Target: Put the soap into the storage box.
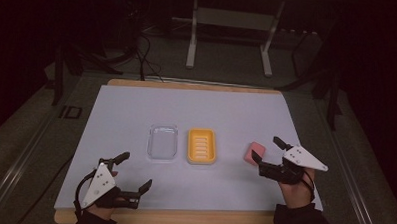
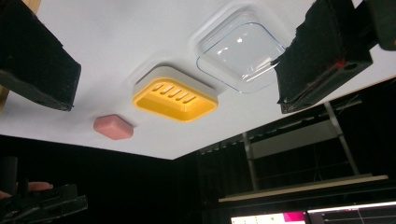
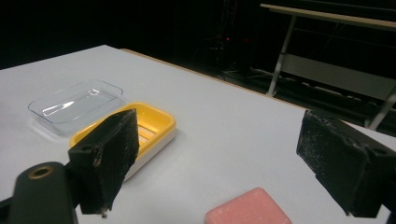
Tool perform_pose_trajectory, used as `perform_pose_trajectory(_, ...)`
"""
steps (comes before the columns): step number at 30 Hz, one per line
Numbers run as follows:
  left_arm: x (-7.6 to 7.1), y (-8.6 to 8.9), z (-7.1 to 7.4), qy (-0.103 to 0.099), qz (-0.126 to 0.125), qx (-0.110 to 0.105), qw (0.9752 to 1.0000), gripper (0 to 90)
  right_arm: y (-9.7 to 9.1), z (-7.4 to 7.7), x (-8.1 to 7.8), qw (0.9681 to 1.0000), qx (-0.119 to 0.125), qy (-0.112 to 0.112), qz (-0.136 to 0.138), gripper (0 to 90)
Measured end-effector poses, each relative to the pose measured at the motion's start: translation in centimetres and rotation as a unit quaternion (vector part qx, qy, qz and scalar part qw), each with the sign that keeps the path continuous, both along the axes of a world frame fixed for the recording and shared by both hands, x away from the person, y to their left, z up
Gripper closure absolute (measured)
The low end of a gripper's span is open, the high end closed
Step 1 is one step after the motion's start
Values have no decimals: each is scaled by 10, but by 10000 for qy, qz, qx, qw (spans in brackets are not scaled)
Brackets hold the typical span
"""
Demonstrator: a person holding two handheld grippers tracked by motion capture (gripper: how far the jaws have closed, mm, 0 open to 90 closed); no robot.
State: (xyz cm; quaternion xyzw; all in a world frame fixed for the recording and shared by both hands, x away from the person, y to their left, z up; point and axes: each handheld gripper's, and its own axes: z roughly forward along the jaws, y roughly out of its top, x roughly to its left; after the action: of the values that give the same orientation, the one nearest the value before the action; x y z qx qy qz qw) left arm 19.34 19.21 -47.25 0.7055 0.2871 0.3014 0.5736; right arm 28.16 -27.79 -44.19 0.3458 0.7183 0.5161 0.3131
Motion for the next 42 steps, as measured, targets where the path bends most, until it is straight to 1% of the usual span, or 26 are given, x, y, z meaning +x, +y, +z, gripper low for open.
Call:
perform_pose_trajectory(2,-1,0,0,-23,10,72,10000,6,0,0,1,10000,-61,-4,76,131)
perform_pose_trajectory(3,-1,0,0,-23,10,72,10000,6,1,-1,1,9999,-132,-56,66,131)
perform_pose_trajectory(5,-1,0,0,-37,23,82,10000,6,1,-1,1,9999,-132,-56,66,131)
perform_pose_trajectory(7,-2,2,0,-60,51,63,9999,6,1,-1,2,9995,-267,-111,126,133)
perform_pose_trajectory(10,-3,4,0,-74,88,62,9999,6,2,0,4,9994,-315,-100,104,136)
perform_pose_trajectory(12,-3,5,0,-82,102,62,9999,6,2,0,6,9993,-328,1,182,137)
perform_pose_trajectory(14,-4,4,0,-90,94,96,9999,6,2,0,9,9990,-379,210,112,137)
perform_pose_trajectory(16,-4,3,0,-92,97,138,9998,6,3,0,12,9982,-498,325,-21,137)
perform_pose_trajectory(17,-4,3,0,-93,84,159,9998,6,4,1,14,9975,-639,272,-149,137)
perform_pose_trajectory(18,-4,2,0,-88,81,170,9998,6,4,1,15,9965,-744,302,-233,136)
perform_pose_trajectory(20,-4,2,0,-83,80,184,9998,6,4,2,18,9955,-861,264,-287,140)
perform_pose_trajectory(21,-5,2,0,-90,80,203,9997,6,4,3,19,9950,-858,428,-294,141)
perform_pose_trajectory(22,-5,2,0,-98,76,232,9997,6,5,3,21,9938,-816,703,-262,137)
perform_pose_trajectory(23,-5,1,0,-101,76,248,9996,6,5,2,23,9928,-792,882,-182,138)
perform_pose_trajectory(25,-5,0,0,-96,69,251,9996,6,6,-1,25,9891,-945,1110,-226,134)
perform_pose_trajectory(26,-5,0,-1,-88,62,259,9996,6,7,-2,25,9865,-902,1329,-305,129)
perform_pose_trajectory(28,-5,-1,-1,-81,52,289,9995,6,6,-4,26,9856,-840,1438,-289,131)
perform_pose_trajectory(31,-5,-2,-2,-61,58,398,9992,6,6,-4,26,9820,-774,1681,-385,133)
perform_pose_trajectory(32,-5,-2,-2,-59,42,405,9992,6,6,-4,26,9814,-773,1711,-408,137)
perform_pose_trajectory(33,-5,-2,-2,-53,33,399,9992,6,7,-4,25,9787,-736,1859,-469,142)
perform_pose_trajectory(34,-5,-2,-2,-52,18,383,9993,6,8,-4,25,9771,-737,1926,-527,163)
perform_pose_trajectory(35,-5,-2,-1,-47,15,376,9993,6,8,-4,25,9762,-794,1916,-636,188)
perform_pose_trajectory(37,-5,-2,-1,-44,26,374,9993,6,10,-5,24,9704,-883,2092,-826,192)
perform_pose_trajectory(40,-5,-2,-1,-41,25,368,9993,6,13,-6,24,9588,-855,2551,-917,176)
perform_pose_trajectory(41,-5,-2,-2,-39,21,385,9993,6,13,-6,24,9542,-846,2708,-946,162)
perform_pose_trajectory(42,-5,-2,-2,-34,21,395,9992,6,14,-7,25,9475,-868,2923,-967,142)
